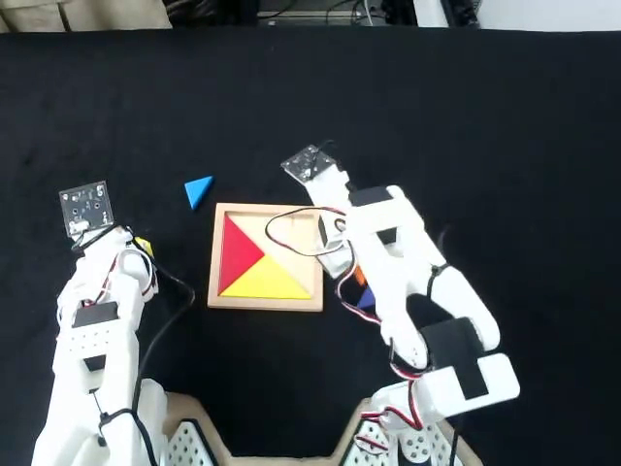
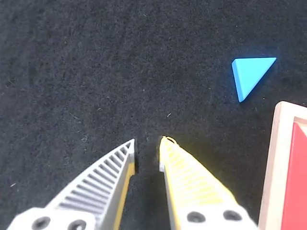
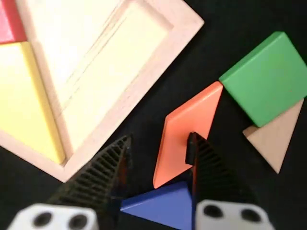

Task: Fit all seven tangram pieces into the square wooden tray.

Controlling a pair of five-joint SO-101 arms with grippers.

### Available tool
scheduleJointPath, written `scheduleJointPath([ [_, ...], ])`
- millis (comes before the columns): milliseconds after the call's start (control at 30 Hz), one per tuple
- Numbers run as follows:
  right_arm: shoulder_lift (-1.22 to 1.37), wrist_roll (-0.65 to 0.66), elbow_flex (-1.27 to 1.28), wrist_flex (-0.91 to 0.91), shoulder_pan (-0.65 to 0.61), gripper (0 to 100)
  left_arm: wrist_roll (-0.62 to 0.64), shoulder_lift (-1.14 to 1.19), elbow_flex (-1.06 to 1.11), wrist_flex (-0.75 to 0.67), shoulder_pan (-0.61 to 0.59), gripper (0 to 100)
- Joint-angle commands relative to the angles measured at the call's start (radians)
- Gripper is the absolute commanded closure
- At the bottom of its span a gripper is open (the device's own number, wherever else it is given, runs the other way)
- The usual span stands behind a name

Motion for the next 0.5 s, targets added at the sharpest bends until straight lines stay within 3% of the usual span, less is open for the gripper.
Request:
scheduleJointPath([
  [0, 0.041, 0.031, -0.021, -0.020, 0.008, 82.8, 0.003, -0.020, -0.004, -0.014, 0.010, 90],
  [467, 0.036, 0.121, -0.022, -0.021, 0.029, 91.3, 0.003, -0.020, -0.004, -0.017, 0.010, 90],
])
